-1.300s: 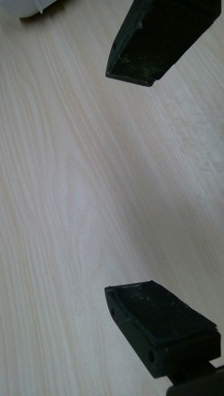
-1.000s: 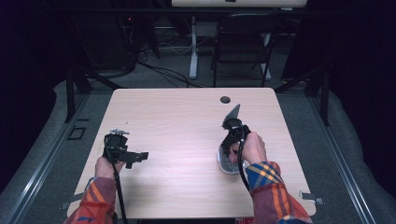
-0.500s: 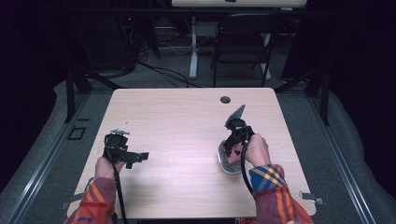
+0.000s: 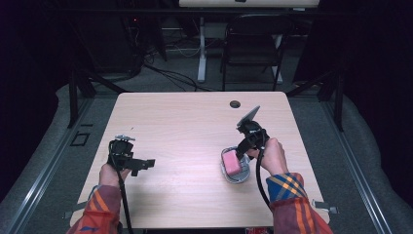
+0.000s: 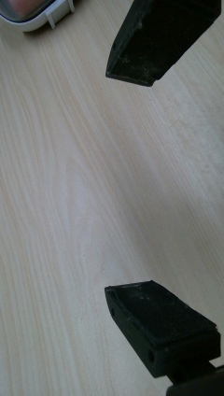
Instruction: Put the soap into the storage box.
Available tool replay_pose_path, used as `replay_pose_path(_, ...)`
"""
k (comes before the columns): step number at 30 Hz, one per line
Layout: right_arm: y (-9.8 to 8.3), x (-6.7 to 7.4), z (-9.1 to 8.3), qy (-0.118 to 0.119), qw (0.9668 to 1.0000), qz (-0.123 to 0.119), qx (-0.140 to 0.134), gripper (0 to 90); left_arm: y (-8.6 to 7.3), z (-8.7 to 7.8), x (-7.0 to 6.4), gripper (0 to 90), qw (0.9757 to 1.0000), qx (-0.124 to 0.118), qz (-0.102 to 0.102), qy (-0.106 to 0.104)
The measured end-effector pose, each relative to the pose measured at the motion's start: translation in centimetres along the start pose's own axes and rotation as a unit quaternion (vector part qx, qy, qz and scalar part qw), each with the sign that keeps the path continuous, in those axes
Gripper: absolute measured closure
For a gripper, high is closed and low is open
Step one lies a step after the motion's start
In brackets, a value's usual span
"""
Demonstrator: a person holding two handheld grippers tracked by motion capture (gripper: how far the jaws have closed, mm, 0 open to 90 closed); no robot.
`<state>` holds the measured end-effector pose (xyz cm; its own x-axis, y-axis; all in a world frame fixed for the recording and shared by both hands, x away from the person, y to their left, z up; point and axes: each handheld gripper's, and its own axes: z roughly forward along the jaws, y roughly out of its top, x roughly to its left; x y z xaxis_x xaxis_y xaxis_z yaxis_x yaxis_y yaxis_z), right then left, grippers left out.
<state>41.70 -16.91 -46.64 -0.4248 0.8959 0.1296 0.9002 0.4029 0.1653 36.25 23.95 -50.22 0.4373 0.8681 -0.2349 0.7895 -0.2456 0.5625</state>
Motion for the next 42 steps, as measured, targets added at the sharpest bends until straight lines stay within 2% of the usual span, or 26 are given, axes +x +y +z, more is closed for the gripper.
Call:
replay_pose_path(2, -0.2, -0.2, -0.4, -0.003, 0.9999, -0.003, -0.016, 43.1, 0.0, 0.0, 0.0, 0.0, 1.0000, 0.001, 0.001, -0.001)
replay_pose_path(3, -0.3, -0.4, -0.8, -0.004, 0.9998, -0.015, -0.015, 43.0, 0.0, 0.0, 0.0, 0.0, 1.0000, 0.002, 0.000, -0.001)
replay_pose_path(6, -0.6, -0.8, -1.8, -0.007, 0.9990, -0.029, -0.033, 38.9, 0.0, 0.1, 0.0, 0.0, 1.0000, 0.000, 0.000, 0.000)
replay_pose_path(7, -0.7, -0.8, -1.9, -0.008, 0.9987, -0.026, -0.044, 37.6, 0.0, 0.1, -0.1, 0.0, 1.0000, 0.000, 0.000, 0.000)
replay_pose_path(9, -0.9, -1.2, -2.5, -0.016, 0.9978, -0.042, -0.048, 34.8, 0.0, 0.1, -0.1, 0.0, 1.0000, 0.000, 0.002, 0.000)
replay_pose_path(10, -1.1, -1.2, -2.6, -0.015, 0.9972, -0.038, -0.063, 32.4, 0.0, 0.0, -0.1, 0.0, 1.0000, 0.001, 0.002, 0.000)
replay_pose_path(11, -1.2, -1.5, -2.9, -0.018, 0.9972, -0.046, -0.057, 31.6, 0.0, 0.0, -0.1, 0.0, 1.0000, -0.001, 0.002, 0.000)
replay_pose_path(12, -1.4, -1.6, -3.2, -0.022, 0.9964, -0.048, -0.066, 30.2, 0.0, 0.0, -0.1, 0.0, 1.0000, -0.001, 0.002, 0.000)
replay_pose_path(14, -1.7, -2.0, -3.6, -0.026, 0.9961, -0.052, -0.066, 26.6, 0.0, 0.0, -0.1, 0.0, 1.0000, -0.001, 0.002, 0.000)
replay_pose_path(21, -3.0, -3.4, -4.8, -0.035, 0.9937, -0.045, -0.096, 15.2, 0.0, 0.1, -0.2, 0.0, 1.0000, 0.000, 0.003, -0.002)
replay_pose_path(30, -5.2, -5.3, -5.5, -0.043, 0.9896, -0.034, -0.133, 1.4, 0.0, 0.2, -0.2, 0.0, 1.0000, 0.004, 0.007, 0.000)
replay_pose_path(36, -7.2, -6.6, -5.5, -0.061, 0.9855, -0.030, -0.155, 0.0, -0.1, 0.1, -0.3, 0.0, 1.0000, 0.005, 0.008, -0.001)
replay_pose_path(38, -8.0, -7.1, -5.3, -0.067, 0.9846, -0.030, -0.158, 0.0, -0.1, 0.1, -0.3, 0.0, 1.0000, 0.005, 0.008, -0.001)
replay_pose_path(42, -9.6, -8.1, -4.4, -0.065, 0.9842, -0.021, -0.163, 0.0, -0.1, 0.2, -0.3, 0.0, 0.9999, 0.005, 0.009, -0.002)
